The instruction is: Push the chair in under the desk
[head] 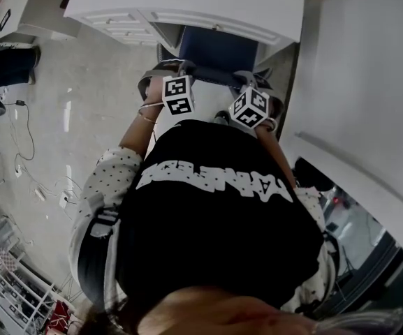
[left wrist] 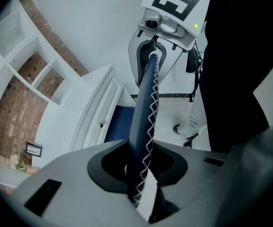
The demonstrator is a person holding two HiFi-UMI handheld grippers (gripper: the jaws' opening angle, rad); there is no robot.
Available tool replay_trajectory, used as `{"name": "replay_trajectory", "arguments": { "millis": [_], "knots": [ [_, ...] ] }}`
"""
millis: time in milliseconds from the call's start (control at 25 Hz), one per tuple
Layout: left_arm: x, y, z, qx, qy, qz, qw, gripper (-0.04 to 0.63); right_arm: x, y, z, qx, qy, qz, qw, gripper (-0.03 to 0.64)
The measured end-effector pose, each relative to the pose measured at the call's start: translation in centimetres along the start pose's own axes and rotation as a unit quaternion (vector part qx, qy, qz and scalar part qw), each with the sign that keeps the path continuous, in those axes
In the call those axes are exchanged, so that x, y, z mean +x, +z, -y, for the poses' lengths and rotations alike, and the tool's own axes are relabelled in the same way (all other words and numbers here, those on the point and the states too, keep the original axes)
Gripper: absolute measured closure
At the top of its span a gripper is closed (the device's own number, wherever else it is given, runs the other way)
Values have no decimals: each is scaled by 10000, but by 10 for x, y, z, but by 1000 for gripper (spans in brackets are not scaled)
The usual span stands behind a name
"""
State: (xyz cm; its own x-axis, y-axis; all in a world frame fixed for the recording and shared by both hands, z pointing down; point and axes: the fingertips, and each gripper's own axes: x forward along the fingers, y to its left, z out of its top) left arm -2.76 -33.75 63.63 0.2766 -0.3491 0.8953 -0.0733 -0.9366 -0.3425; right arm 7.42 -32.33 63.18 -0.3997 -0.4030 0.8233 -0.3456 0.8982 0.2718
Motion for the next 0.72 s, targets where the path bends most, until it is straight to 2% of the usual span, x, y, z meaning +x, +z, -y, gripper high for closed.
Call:
{"name": "replay_trajectory", "arguments": {
  "millis": [320,720],
  "knots": [
    [2,-8,-17,37,78,-90,9999,469,7,10,9,-20,-43,77,10000,494],
    [4,-7,-28,164,-102,47,9998,469,12,14,19,212,-49,-164,9996,494]
  ]
}}
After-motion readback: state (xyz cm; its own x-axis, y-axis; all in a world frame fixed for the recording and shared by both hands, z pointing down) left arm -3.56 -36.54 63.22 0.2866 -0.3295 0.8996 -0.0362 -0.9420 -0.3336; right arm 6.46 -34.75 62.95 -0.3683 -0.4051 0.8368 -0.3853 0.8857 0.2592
